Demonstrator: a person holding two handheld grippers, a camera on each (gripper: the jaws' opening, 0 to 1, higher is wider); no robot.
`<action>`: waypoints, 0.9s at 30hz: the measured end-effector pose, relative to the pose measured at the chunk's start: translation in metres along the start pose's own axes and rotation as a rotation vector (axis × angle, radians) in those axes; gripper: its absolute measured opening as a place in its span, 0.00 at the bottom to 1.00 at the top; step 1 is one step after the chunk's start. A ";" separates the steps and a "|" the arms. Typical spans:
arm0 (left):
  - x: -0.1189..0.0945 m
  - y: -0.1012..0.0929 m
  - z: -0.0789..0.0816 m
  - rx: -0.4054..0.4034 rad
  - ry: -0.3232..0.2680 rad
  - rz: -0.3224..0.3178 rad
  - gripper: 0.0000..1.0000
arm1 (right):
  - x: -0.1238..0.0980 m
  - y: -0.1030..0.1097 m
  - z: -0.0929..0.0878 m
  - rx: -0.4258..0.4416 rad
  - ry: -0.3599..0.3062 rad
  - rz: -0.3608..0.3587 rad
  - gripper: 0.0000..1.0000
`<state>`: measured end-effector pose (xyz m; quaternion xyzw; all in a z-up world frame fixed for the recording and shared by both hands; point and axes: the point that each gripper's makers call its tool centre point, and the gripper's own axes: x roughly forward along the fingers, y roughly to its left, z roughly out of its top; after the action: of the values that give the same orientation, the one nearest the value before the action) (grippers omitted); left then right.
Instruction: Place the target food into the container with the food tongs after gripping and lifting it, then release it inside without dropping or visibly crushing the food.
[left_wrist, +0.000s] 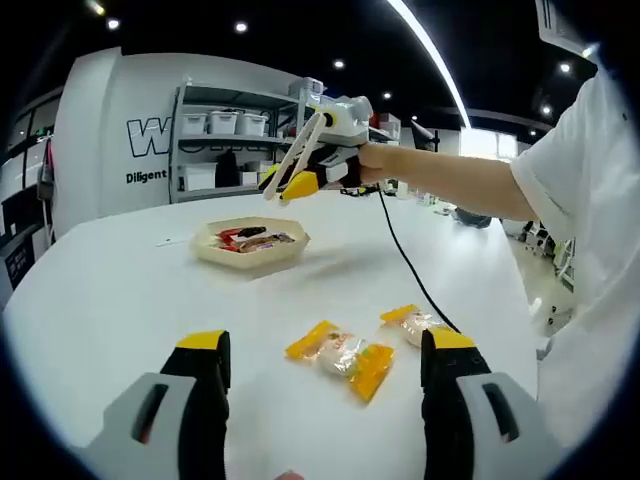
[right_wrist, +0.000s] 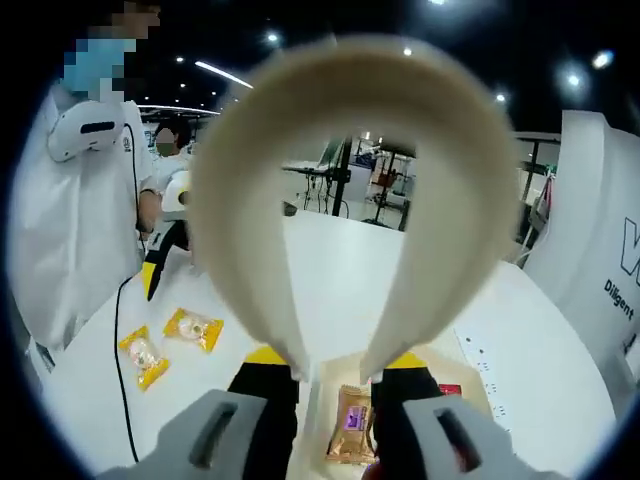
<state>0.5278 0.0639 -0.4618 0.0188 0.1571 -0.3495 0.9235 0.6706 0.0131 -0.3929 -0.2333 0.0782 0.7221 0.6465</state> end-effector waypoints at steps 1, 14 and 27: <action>0.000 0.000 0.000 -0.001 -0.001 -0.002 0.77 | 0.000 0.003 0.002 0.000 -0.005 0.000 0.22; 0.000 -0.003 0.000 0.000 -0.010 -0.031 0.77 | -0.009 0.047 -0.005 0.033 -0.018 -0.044 0.19; 0.003 0.001 0.001 -0.004 -0.022 -0.035 0.77 | -0.014 0.093 -0.008 0.079 -0.047 -0.086 0.20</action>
<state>0.5303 0.0627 -0.4622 0.0105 0.1477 -0.3656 0.9189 0.5828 -0.0170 -0.4112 -0.1935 0.0814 0.6954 0.6873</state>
